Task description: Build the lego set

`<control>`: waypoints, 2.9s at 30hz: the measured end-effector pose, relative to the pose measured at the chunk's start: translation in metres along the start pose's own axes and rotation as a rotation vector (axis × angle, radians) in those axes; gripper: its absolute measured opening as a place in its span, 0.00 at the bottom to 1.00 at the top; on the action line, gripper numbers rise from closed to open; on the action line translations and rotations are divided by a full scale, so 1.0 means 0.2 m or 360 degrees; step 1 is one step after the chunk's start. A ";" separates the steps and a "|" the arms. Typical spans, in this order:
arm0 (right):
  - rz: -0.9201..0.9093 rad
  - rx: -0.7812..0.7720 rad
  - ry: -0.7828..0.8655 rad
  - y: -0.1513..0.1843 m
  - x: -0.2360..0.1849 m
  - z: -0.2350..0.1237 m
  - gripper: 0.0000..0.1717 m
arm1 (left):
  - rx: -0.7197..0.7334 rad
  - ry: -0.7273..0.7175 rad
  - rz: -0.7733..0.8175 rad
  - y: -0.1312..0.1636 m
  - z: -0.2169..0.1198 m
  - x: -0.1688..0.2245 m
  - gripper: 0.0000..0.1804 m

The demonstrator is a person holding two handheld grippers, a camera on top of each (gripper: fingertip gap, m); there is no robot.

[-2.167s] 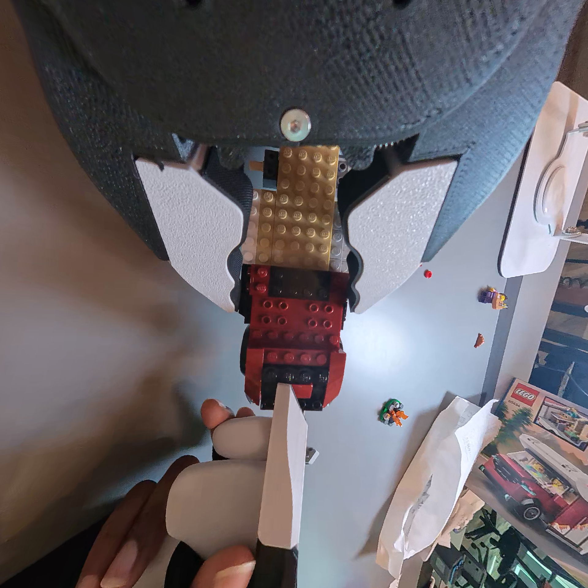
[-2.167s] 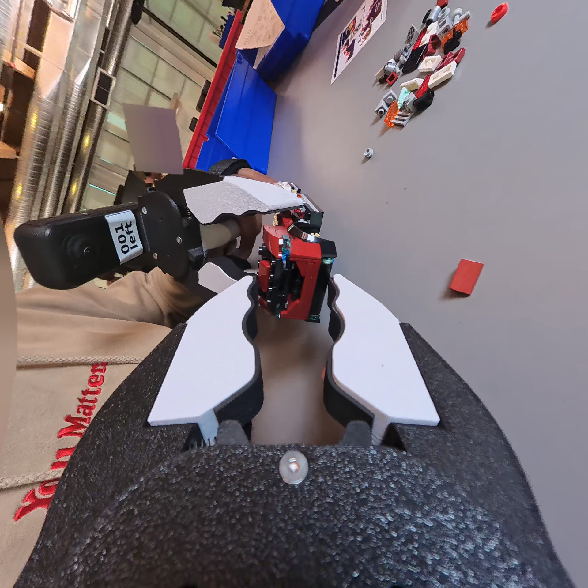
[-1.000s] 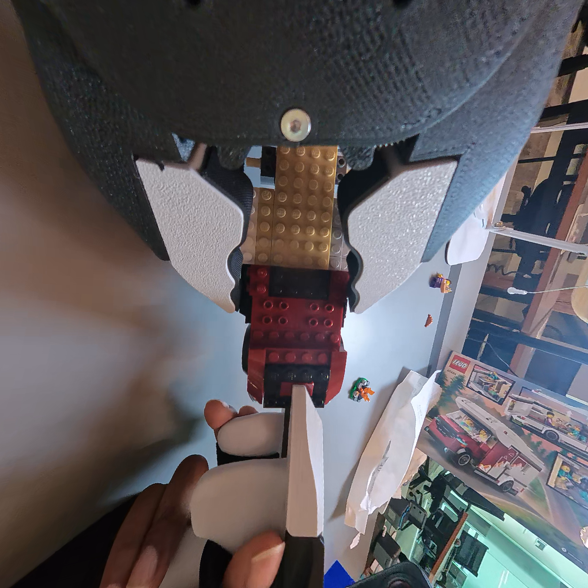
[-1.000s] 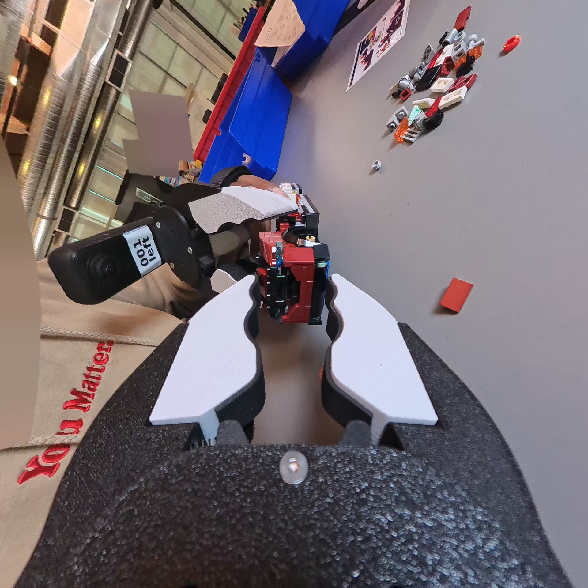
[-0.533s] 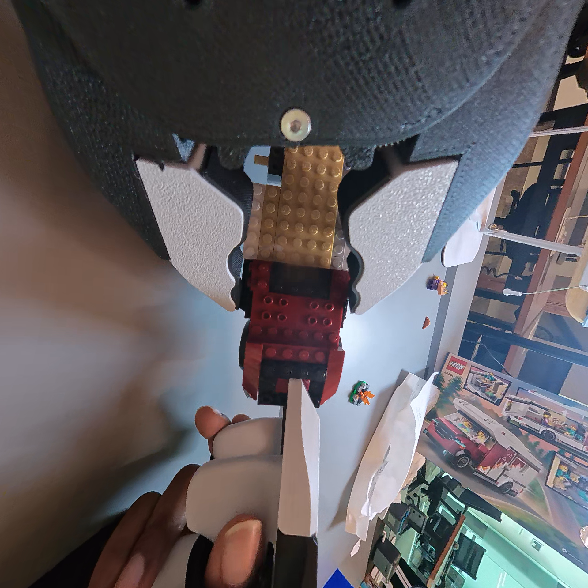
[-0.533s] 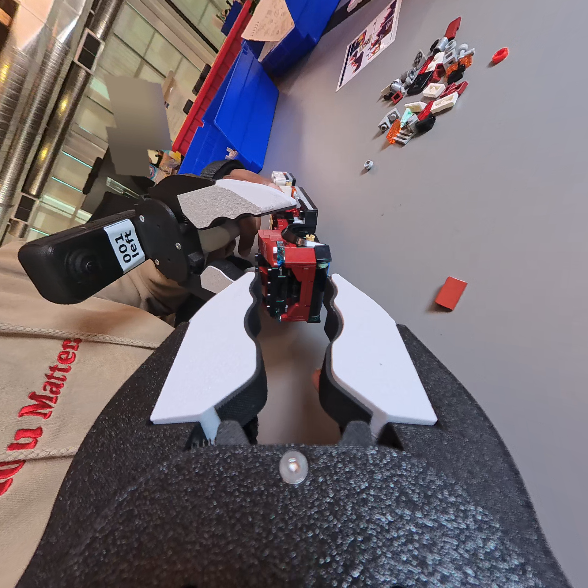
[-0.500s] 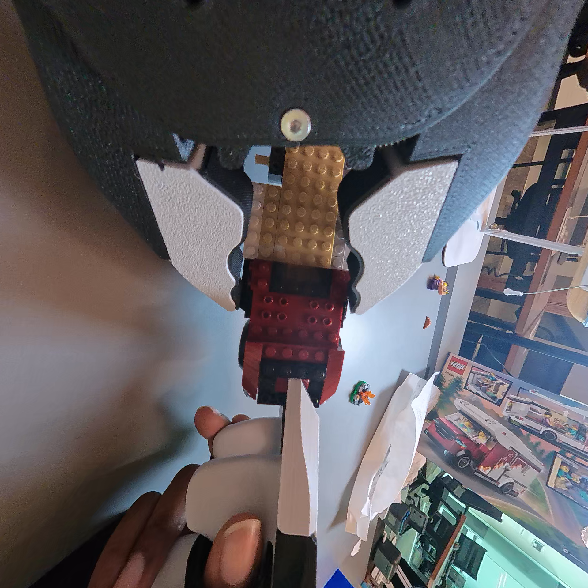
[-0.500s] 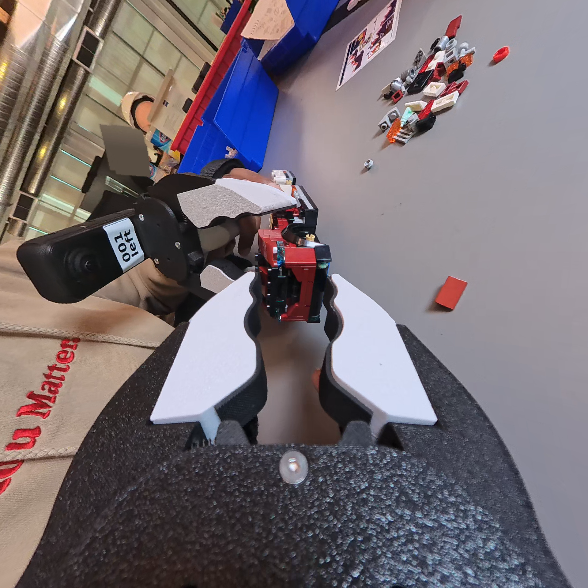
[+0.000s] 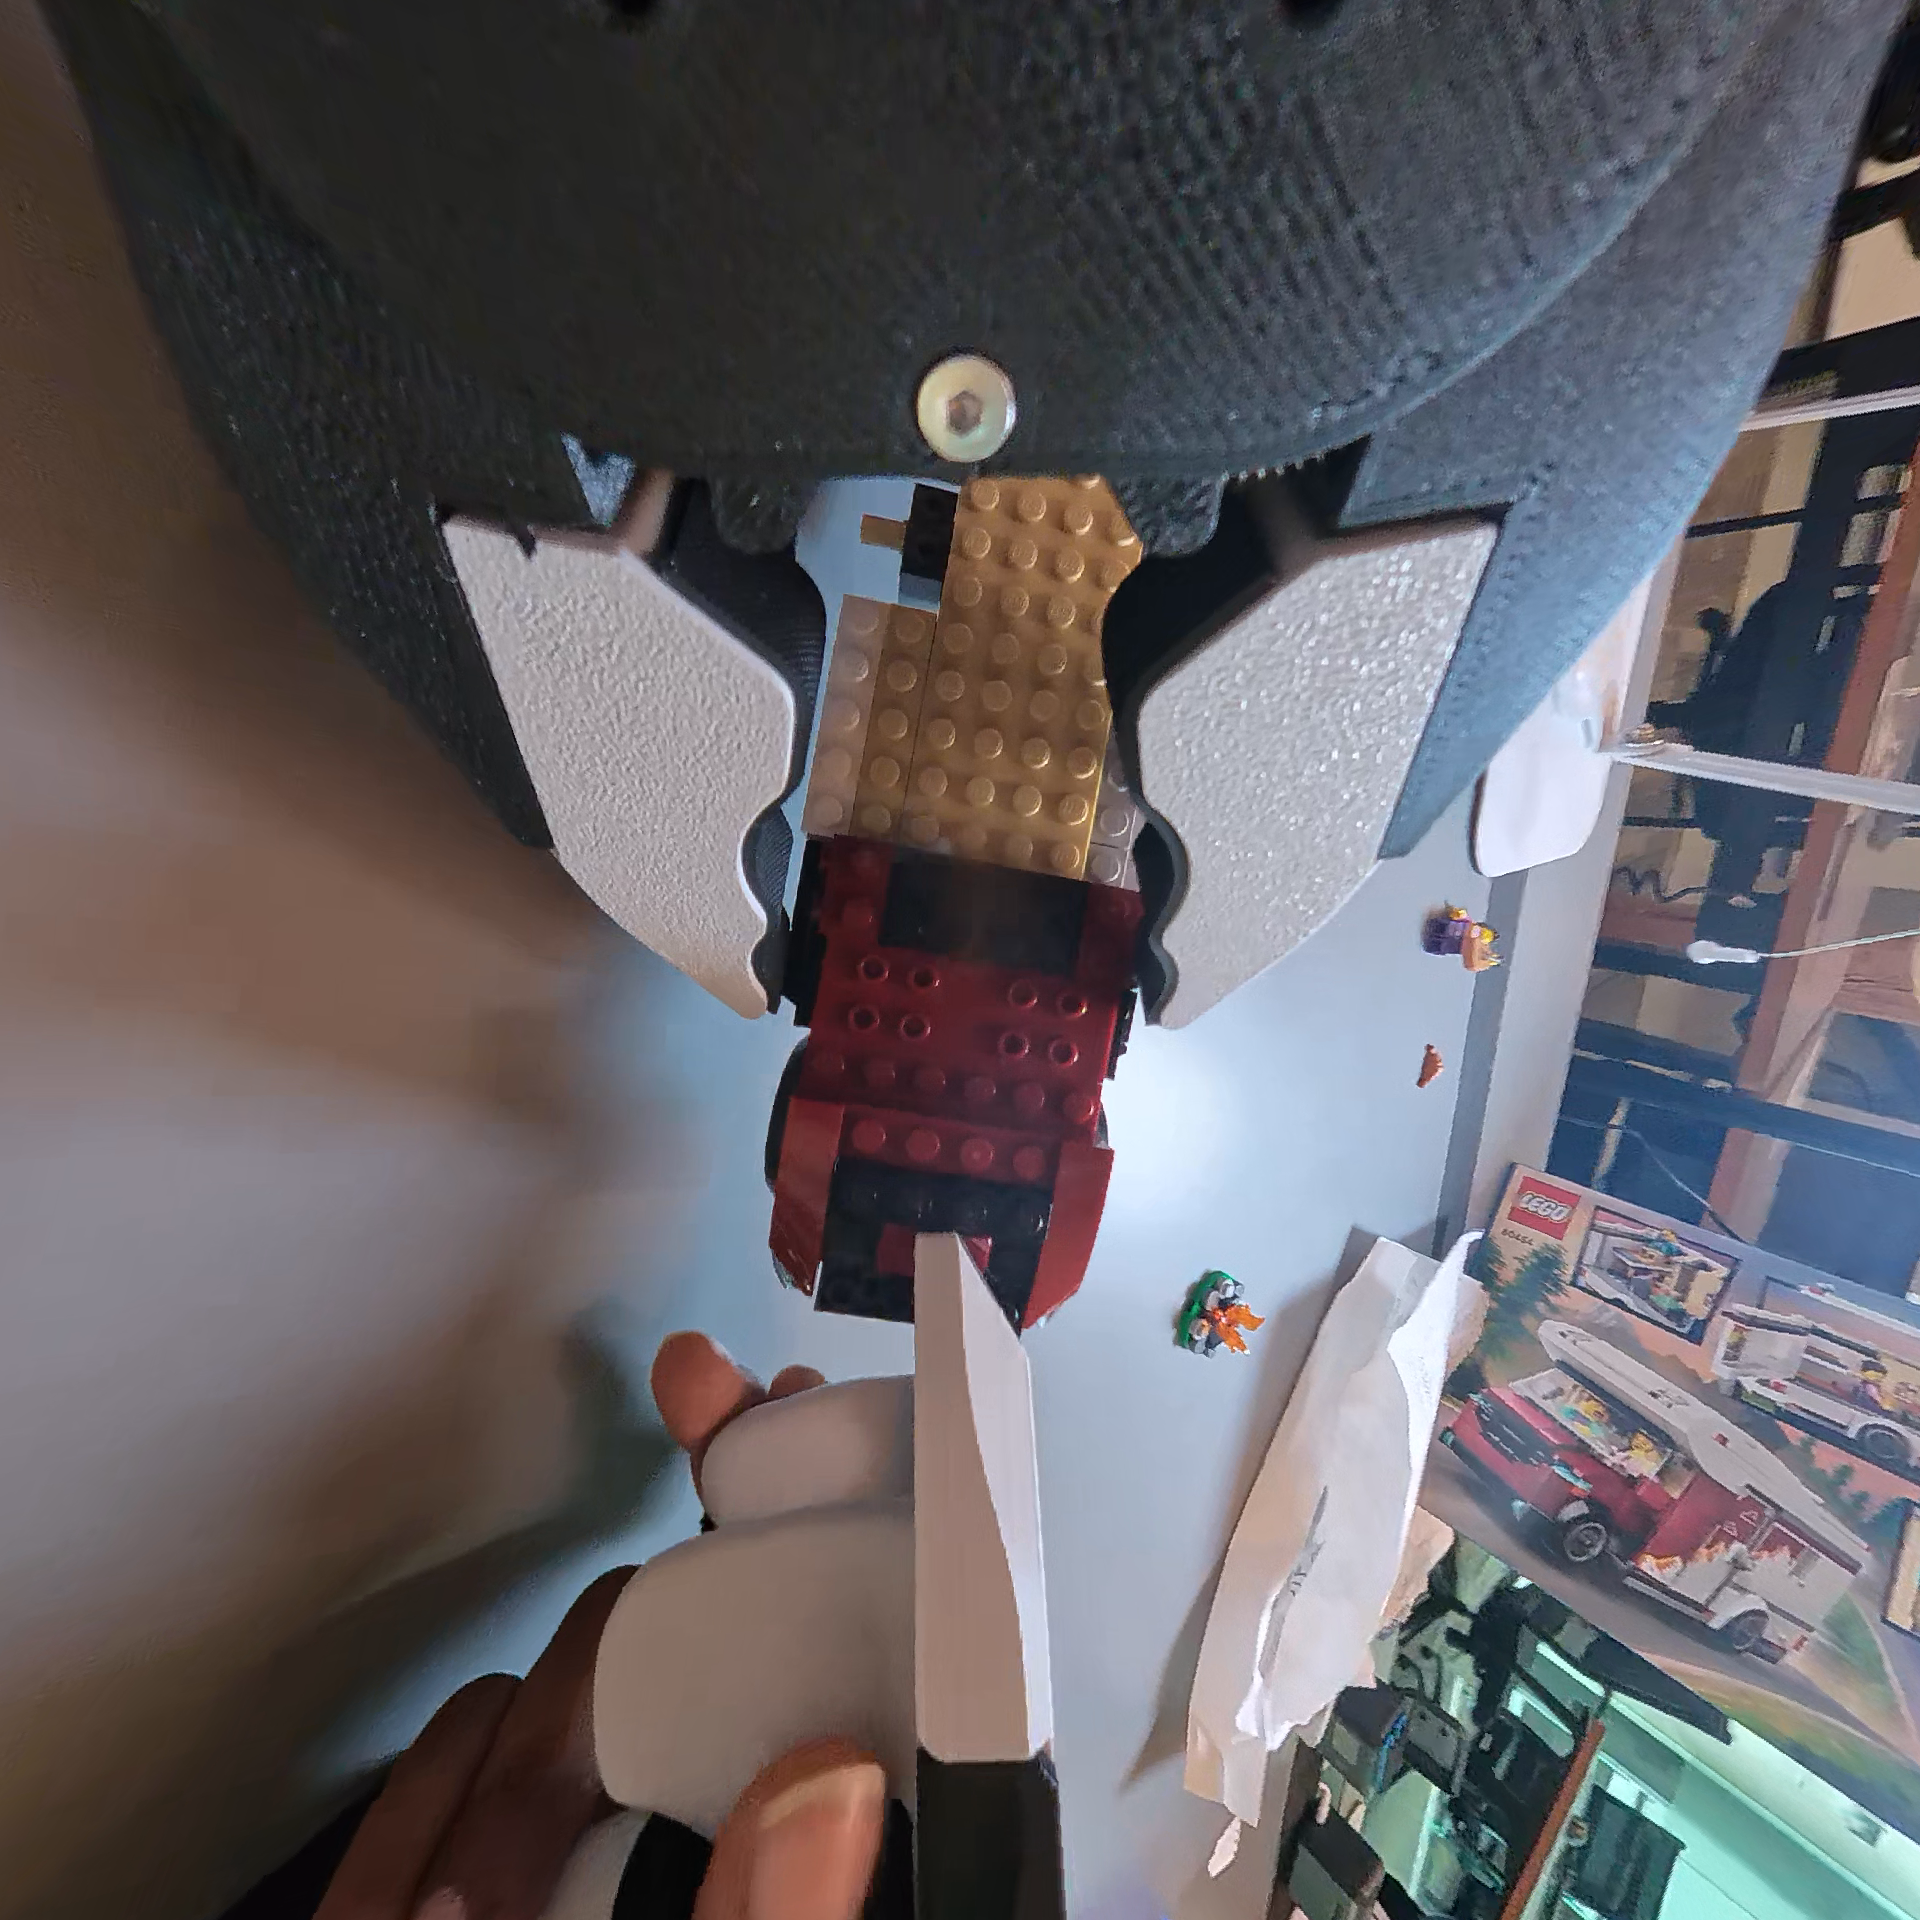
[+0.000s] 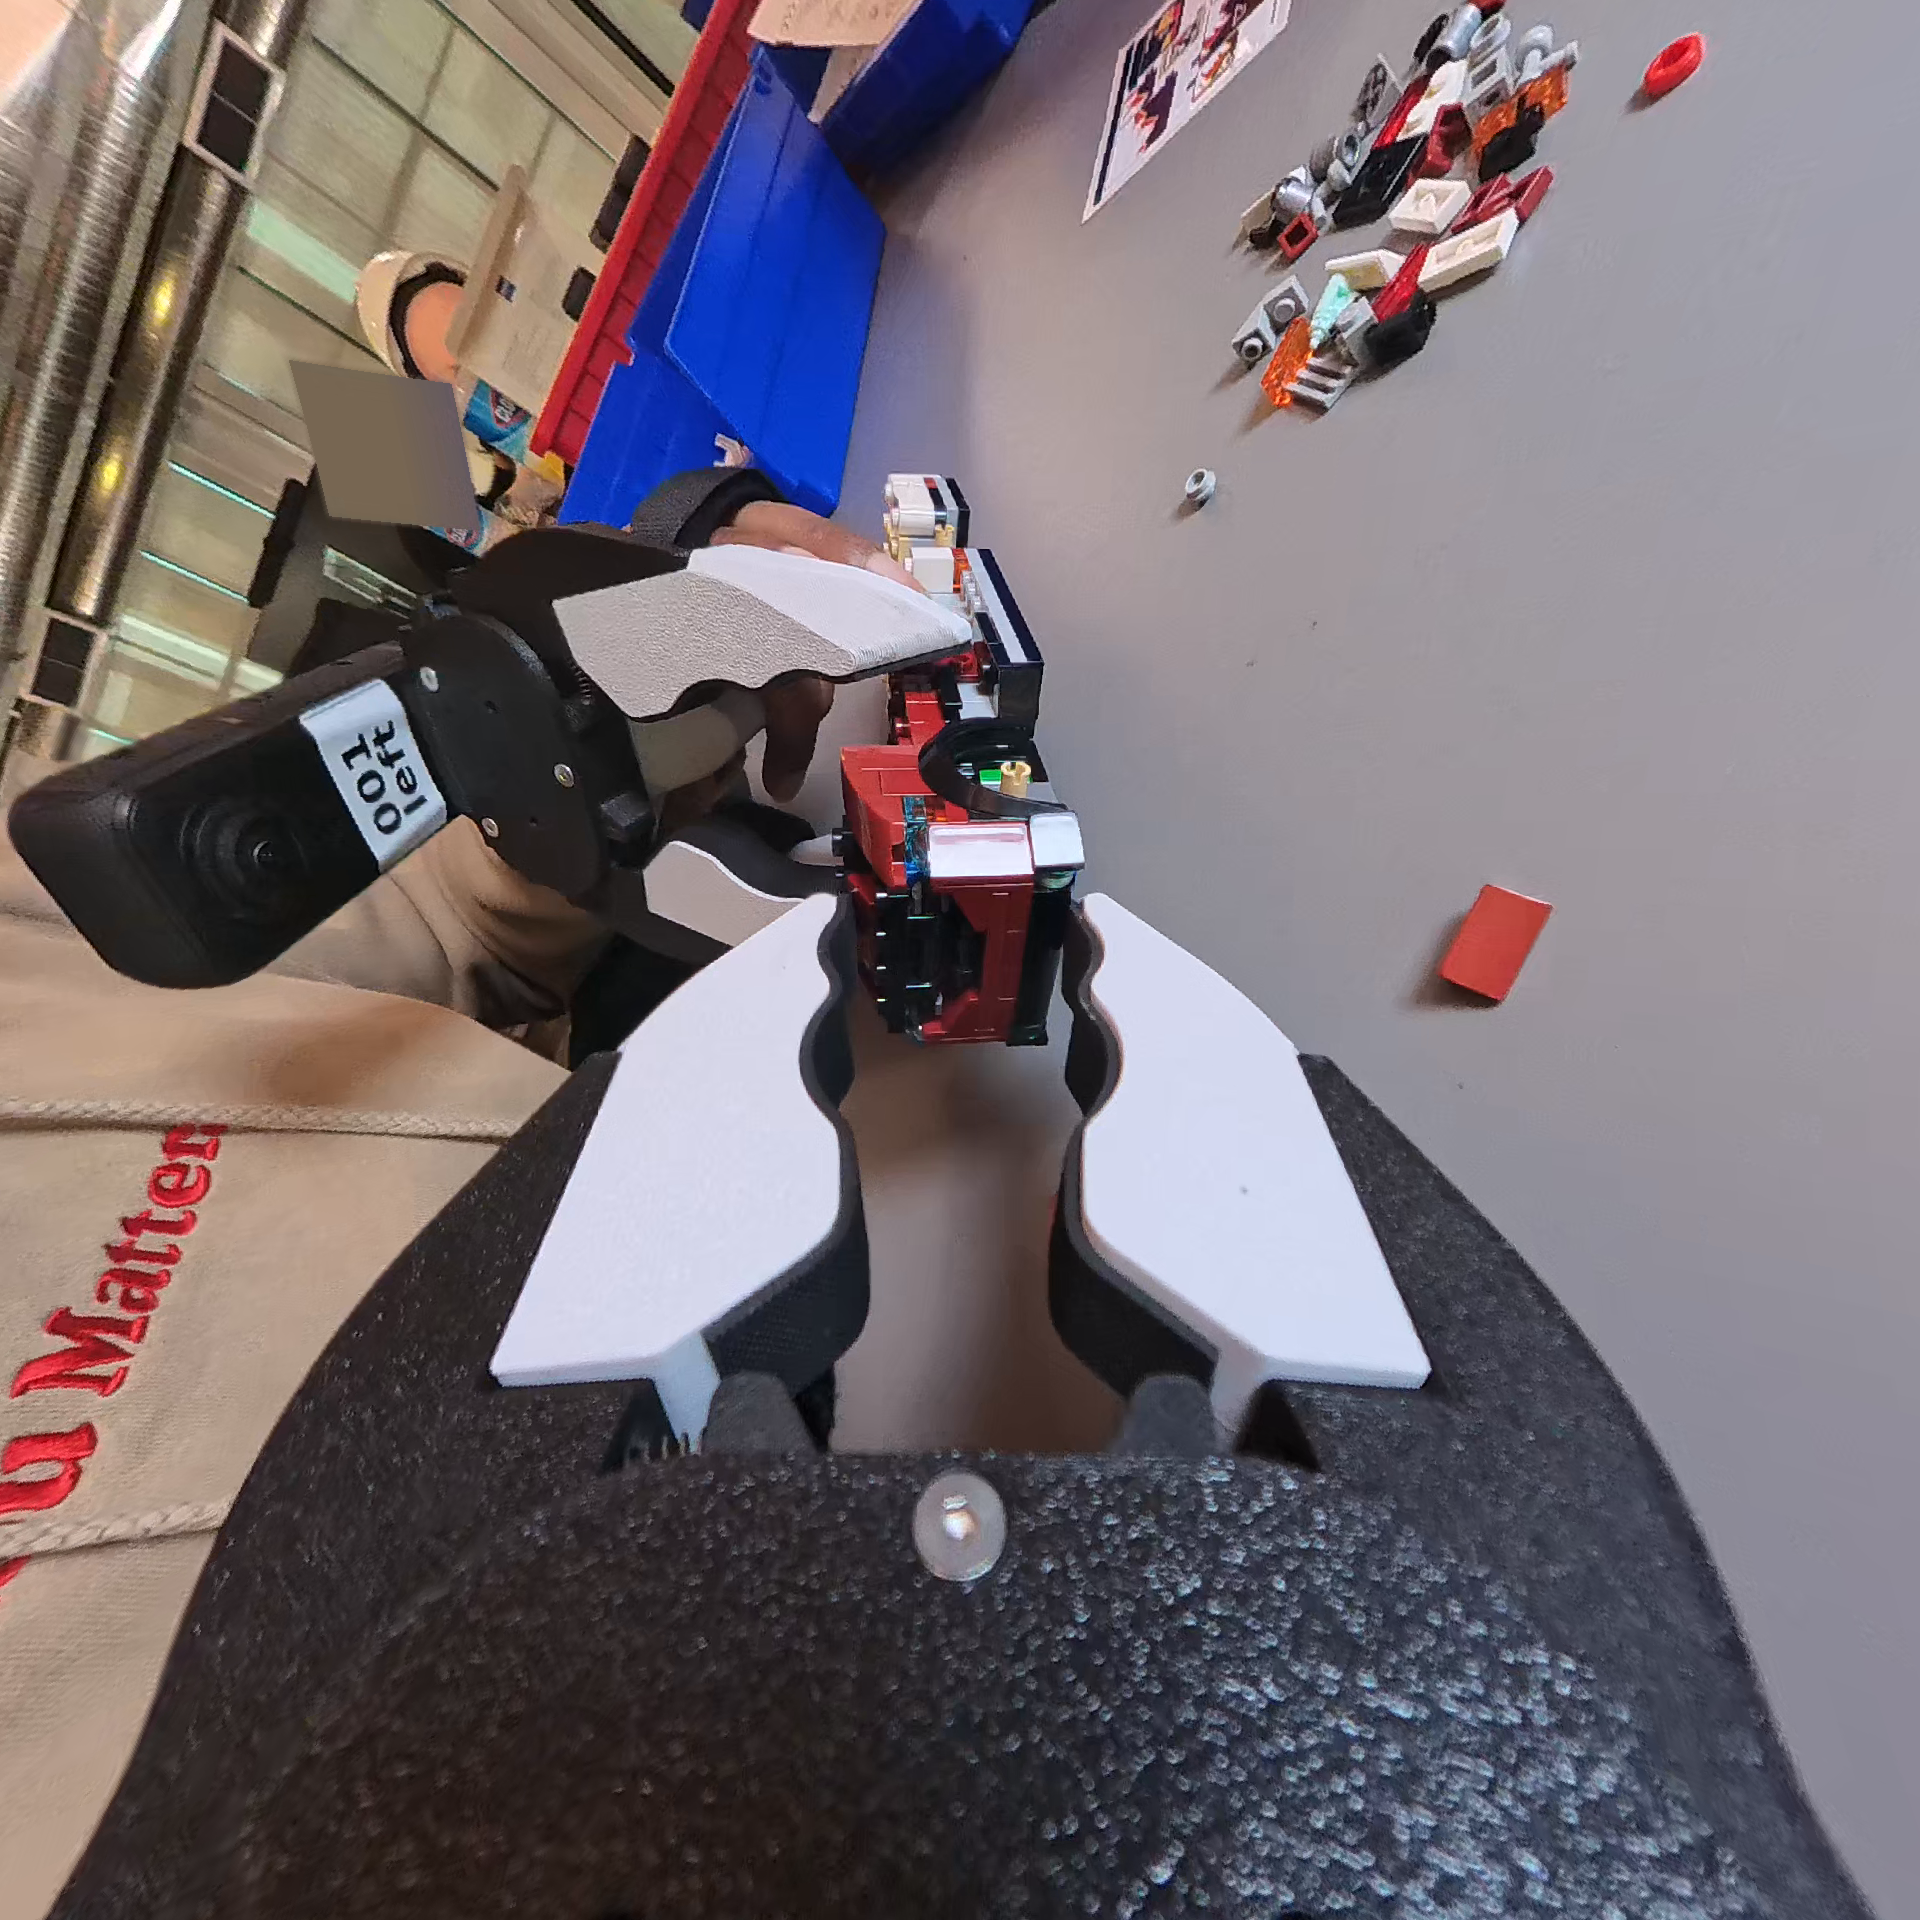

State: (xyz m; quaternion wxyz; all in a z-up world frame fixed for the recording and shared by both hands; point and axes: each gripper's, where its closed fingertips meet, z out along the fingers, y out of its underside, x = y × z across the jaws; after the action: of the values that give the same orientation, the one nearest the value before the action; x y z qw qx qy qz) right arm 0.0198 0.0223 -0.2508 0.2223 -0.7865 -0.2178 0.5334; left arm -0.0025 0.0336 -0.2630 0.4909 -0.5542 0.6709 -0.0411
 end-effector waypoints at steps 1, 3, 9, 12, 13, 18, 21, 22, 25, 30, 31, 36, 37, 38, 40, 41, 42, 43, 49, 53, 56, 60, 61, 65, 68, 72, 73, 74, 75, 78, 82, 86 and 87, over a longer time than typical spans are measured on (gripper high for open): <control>0.0010 -0.0031 0.0013 0.01 0.00 -0.01 0.23 | -0.0007 0.0036 -0.0022 0.00 0.00 0.01 0.36; -0.0044 -0.0138 0.0035 0.04 0.01 -0.05 0.26 | -0.0067 0.0135 -0.0108 0.03 0.01 0.04 0.36; -0.0619 -0.0420 0.0540 0.01 0.24 -0.22 0.16 | -0.0204 0.0404 -0.0264 0.09 -0.02 0.11 0.36; -0.1180 -0.0636 0.0605 -0.02 0.32 -0.23 0.16 | -0.0251 0.0548 -0.0469 0.11 -0.03 0.15 0.36; -0.1359 -0.0690 0.0578 -0.04 0.33 -0.22 0.16 | -0.0271 0.0578 -0.0531 0.11 -0.04 0.16 0.36; -0.1585 -0.1024 0.0387 -0.03 0.41 -0.15 0.15 | -0.0290 0.0595 -0.0626 0.13 -0.04 0.16 0.37; -0.1594 -0.1114 0.0297 -0.04 0.42 -0.12 0.15 | -0.0312 0.0583 -0.0612 0.14 -0.04 0.17 0.37; -0.1581 -0.1136 0.0271 -0.04 0.42 -0.11 0.15 | -0.0313 0.0587 -0.0611 0.14 -0.04 0.17 0.38; -0.1563 -0.1176 0.0217 -0.03 0.42 -0.10 0.14 | -0.0308 0.0602 -0.0621 0.14 -0.05 0.17 0.39; -0.1586 -0.1191 0.0216 -0.02 0.41 -0.10 0.11 | -0.0261 0.0610 -0.0648 0.12 -0.05 0.16 0.39; -0.1584 -0.1185 0.0219 -0.01 0.41 -0.11 0.11 | -0.0254 0.0607 -0.0653 0.12 -0.05 0.16 0.39; -0.1589 -0.1171 0.0227 0.01 0.39 -0.12 0.11 | -0.0251 0.0610 -0.0645 0.13 -0.05 0.16 0.38; -0.1591 -0.1166 0.0226 0.02 0.39 -0.12 0.11 | -0.0250 0.0611 -0.0646 0.13 -0.05 0.16 0.38; -0.1596 -0.1164 0.0226 0.02 0.39 -0.12 0.11 | -0.0247 0.0611 -0.0647 0.13 -0.05 0.16 0.38; -0.1594 -0.1158 0.0228 0.02 0.38 -0.12 0.11 | -0.0247 0.0606 -0.0644 0.13 -0.04 0.16 0.38; -0.1587 -0.1156 0.0229 0.02 0.38 -0.12 0.11 | -0.0247 0.0602 -0.0641 0.13 -0.04 0.16 0.37; -0.1582 -0.1155 0.0231 0.02 0.39 -0.12 0.11 | -0.0249 0.0601 -0.0639 0.13 -0.04 0.16 0.37; -0.1581 -0.1153 0.0234 0.02 0.39 -0.12 0.11 | -0.0248 0.0599 -0.0640 0.13 -0.04 0.16 0.37; -0.1551 -0.1126 0.0267 0.02 0.39 -0.11 0.09 | -0.0240 0.0590 -0.0639 0.13 -0.04 0.16 0.37; -0.1558 -0.1080 0.0293 0.01 0.36 -0.11 0.09 | -0.0228 0.0584 -0.0639 0.12 -0.04 0.16 0.37; -0.1545 -0.0953 0.0239 0.00 0.22 -0.09 0.09 | -0.0213 0.0586 -0.0646 0.11 -0.04 0.16 0.37; -0.1591 -0.0922 0.0166 0.01 0.06 -0.03 0.09 | -0.0196 0.0597 -0.0650 0.11 -0.03 0.16 0.36; -0.1599 -0.0942 0.0156 0.02 0.04 -0.02 0.09 | -0.0193 0.0595 -0.0652 0.11 -0.02 0.16 0.35; -0.1615 -0.1006 0.0139 0.05 0.02 0.03 0.09 | -0.0188 0.0582 -0.0654 0.11 -0.02 0.16 0.35; -0.1604 -0.1041 0.0121 0.07 0.01 0.06 0.09 | -0.0186 0.0579 -0.0658 0.11 -0.02 0.16 0.35; -0.1606 -0.1092 0.0151 0.08 0.03 0.06 0.09 | -0.0179 0.0581 -0.0653 0.11 -0.03 0.16 0.34; -0.1602 -0.1088 0.0152 0.08 0.03 0.06 0.09 | -0.0177 0.0580 -0.0653 0.11 -0.03 0.16 0.34; -0.1594 -0.1090 0.0153 0.08 0.03 0.06 0.09 | -0.0177 0.0580 -0.0652 0.11 -0.03 0.16 0.34; -0.1587 -0.1091 0.0153 0.08 0.03 0.06 0.09 | -0.0176 0.0580 -0.0651 0.11 -0.03 0.16 0.35; -0.1580 -0.1091 0.0164 0.08 0.03 0.07 0.10 | -0.0175 0.0579 -0.0650 0.11 -0.03 0.16 0.34; -0.1576 -0.1097 0.0173 0.08 0.02 0.07 0.10 | -0.0176 0.0575 -0.0652 0.11 -0.02 0.16 0.34; -0.1563 -0.1089 0.0175 0.08 0.02 0.07 0.11 | -0.0178 0.0572 -0.0653 0.11 -0.02 0.16 0.34; -0.1561 -0.1085 0.0173 0.08 0.02 0.07 0.11 | -0.0177 0.0571 -0.0653 0.11 -0.02 0.16 0.34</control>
State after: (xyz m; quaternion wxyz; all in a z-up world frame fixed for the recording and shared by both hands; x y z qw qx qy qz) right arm 0.0097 0.0134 -0.2684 0.1886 -0.6474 -0.7025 0.2278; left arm -0.0179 0.0149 -0.2929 0.3144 -0.6884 0.6222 -0.2003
